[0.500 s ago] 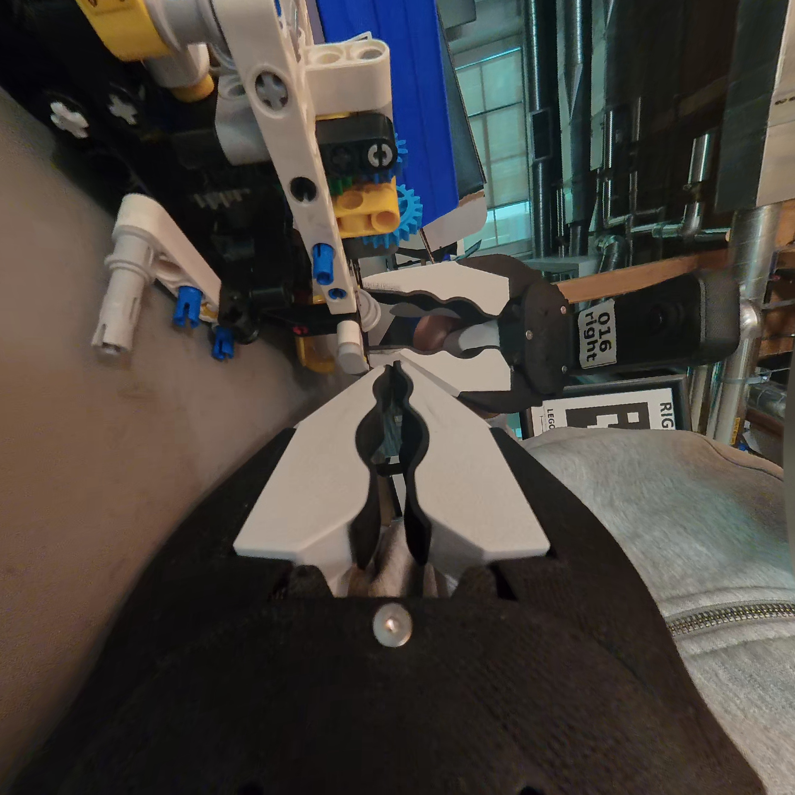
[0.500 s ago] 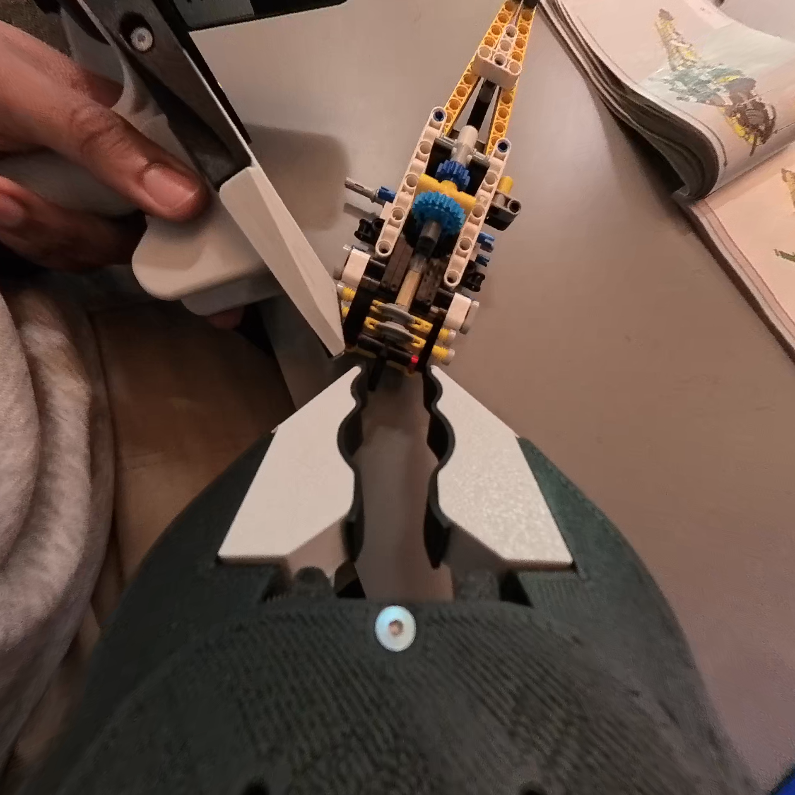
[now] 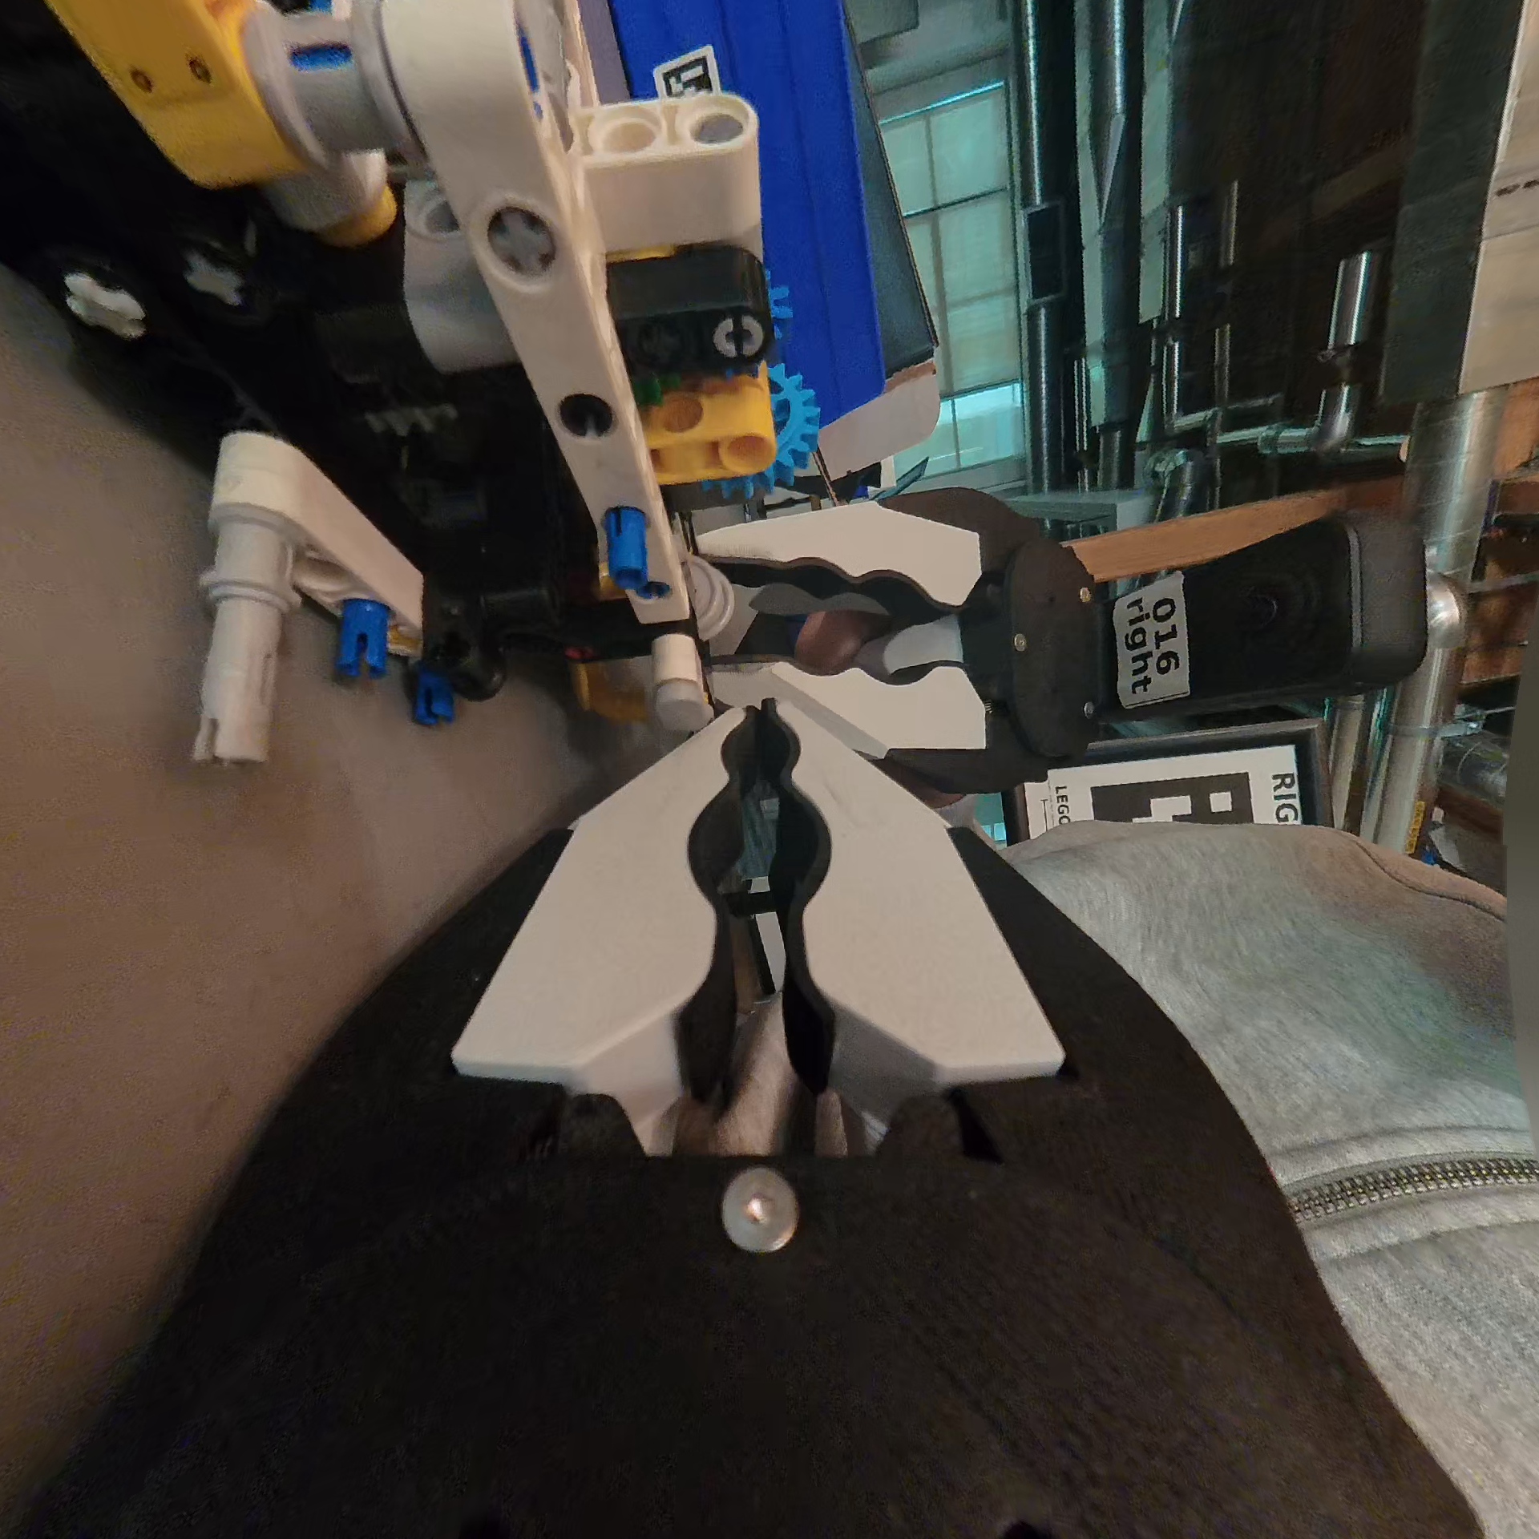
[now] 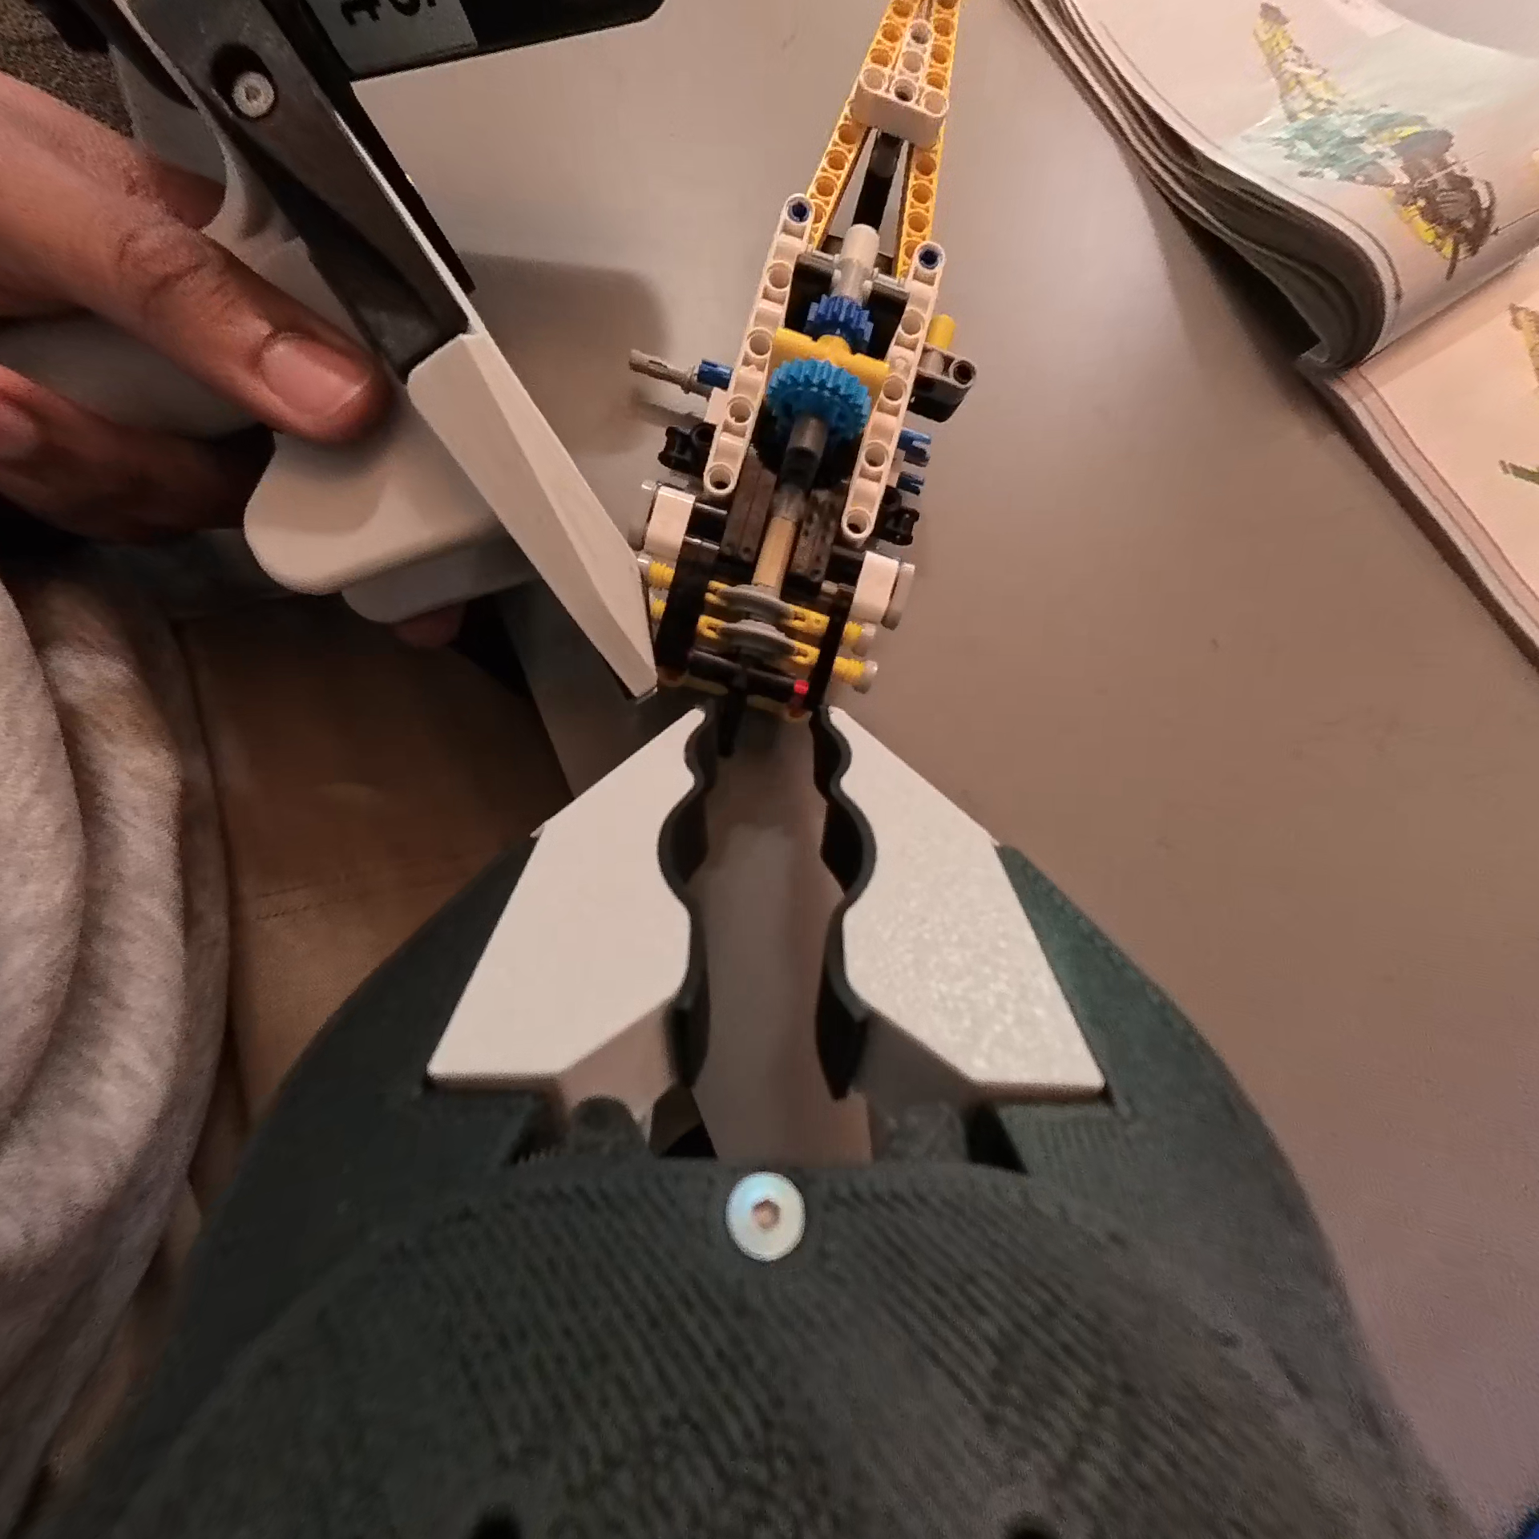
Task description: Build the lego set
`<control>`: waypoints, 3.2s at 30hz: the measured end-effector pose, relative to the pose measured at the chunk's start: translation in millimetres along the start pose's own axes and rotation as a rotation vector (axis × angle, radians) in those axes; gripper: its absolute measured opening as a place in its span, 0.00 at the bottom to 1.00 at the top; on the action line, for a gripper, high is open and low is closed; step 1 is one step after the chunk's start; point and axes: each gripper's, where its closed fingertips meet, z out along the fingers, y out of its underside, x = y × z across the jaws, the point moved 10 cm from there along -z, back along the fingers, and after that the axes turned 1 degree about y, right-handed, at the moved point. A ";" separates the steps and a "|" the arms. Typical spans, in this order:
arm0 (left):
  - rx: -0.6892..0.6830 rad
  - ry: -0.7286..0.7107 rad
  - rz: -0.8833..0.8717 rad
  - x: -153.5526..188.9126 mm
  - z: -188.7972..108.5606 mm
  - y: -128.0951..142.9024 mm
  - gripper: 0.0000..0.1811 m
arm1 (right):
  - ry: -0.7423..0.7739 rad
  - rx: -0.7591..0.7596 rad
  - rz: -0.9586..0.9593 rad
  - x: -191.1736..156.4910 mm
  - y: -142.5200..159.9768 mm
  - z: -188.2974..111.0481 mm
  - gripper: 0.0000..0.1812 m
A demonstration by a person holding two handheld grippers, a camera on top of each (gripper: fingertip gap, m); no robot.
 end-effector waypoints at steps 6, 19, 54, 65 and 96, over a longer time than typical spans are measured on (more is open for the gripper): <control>0.007 0.004 -0.011 0.0 -1.5 -0.6 0.00 | -0.017 0.024 0.050 2.8 2.4 0.0 0.12; 0.005 -0.004 -0.048 0.5 -2.8 1.4 0.00 | -0.075 0.224 0.210 13.8 21.4 -6.2 0.20; 0.178 -0.081 -0.043 -1.5 -29.1 -1.1 0.00 | 0.143 0.248 0.342 -15.1 0.2 11.7 0.24; 0.203 -0.110 -0.021 -2.0 -35.5 0.0 0.00 | 0.052 0.317 0.400 -12.4 -2.0 17.3 0.35; 0.212 -0.136 0.070 -3.5 -43.6 -2.8 0.00 | 0.132 0.336 0.487 -18.3 -5.5 25.5 0.32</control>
